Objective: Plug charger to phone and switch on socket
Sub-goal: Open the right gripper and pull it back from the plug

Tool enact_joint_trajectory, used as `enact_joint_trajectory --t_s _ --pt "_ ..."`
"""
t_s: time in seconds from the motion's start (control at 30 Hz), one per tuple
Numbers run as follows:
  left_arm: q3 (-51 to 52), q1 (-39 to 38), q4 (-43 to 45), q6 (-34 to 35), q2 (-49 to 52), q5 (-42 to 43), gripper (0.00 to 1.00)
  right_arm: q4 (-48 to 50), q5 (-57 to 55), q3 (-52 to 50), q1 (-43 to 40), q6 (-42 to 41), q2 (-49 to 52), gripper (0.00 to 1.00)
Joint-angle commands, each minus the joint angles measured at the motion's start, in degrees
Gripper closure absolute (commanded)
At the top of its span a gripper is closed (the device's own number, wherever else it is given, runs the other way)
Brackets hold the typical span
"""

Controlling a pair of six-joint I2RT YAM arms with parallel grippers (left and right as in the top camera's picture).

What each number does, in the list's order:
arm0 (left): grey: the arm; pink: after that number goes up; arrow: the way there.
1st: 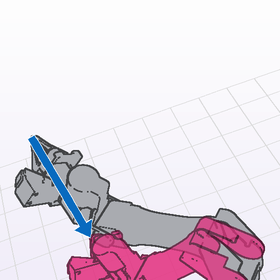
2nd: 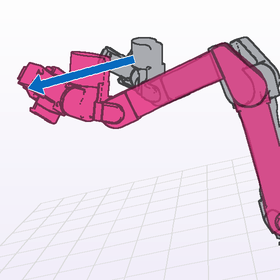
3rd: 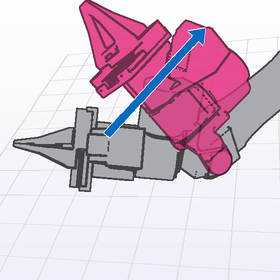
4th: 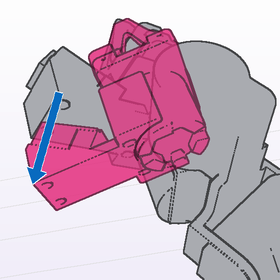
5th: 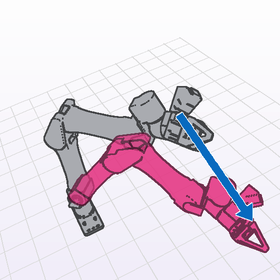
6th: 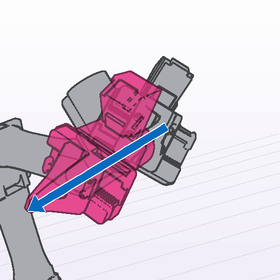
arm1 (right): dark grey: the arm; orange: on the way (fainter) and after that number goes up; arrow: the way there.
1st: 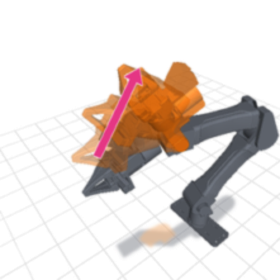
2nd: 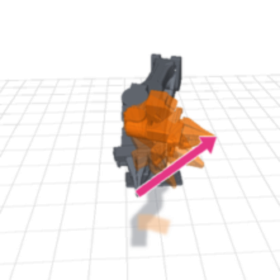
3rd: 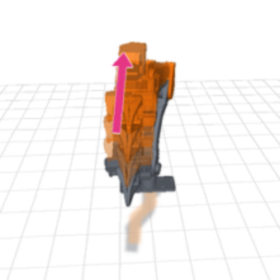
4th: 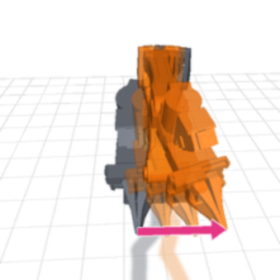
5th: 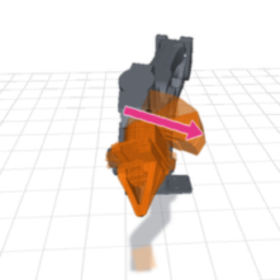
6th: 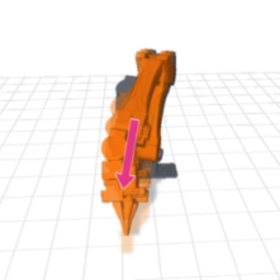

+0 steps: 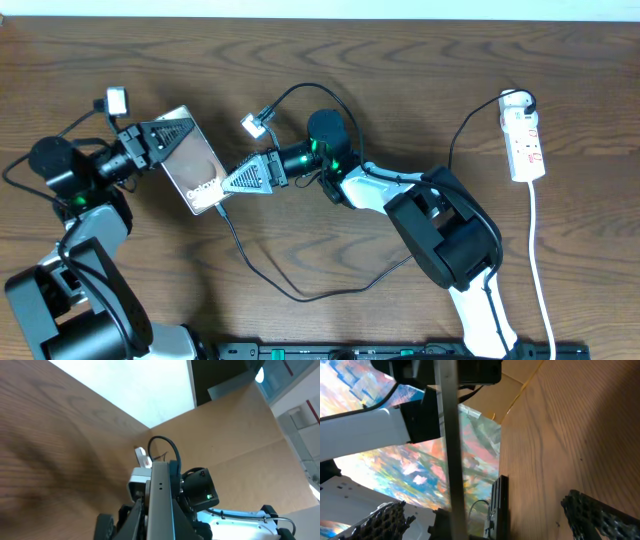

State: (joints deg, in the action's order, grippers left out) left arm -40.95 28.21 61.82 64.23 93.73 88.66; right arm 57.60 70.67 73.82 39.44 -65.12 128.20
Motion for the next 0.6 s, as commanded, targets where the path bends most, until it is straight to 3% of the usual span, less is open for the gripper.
enact_joint_trajectory --t_s 0.0,0.2,0.57 --pt "-0.6 2.9 0.3 -0.3 -0.9 1.4 0.92 0.3 -0.2 0.8 -1.3 -1.1 -0.6 0.01" --pt "-0.6 5.7 -4.6 -0.2 -0.9 1.4 0.93 -1.6 -1.5 0.8 -4.5 -3.2 -0.6 0.01" --pt "-0.6 5.7 -4.8 -0.1 -0.9 1.4 0.92 -20.8 -12.2 0.8 -12.9 -0.3 -1.2 0.01"
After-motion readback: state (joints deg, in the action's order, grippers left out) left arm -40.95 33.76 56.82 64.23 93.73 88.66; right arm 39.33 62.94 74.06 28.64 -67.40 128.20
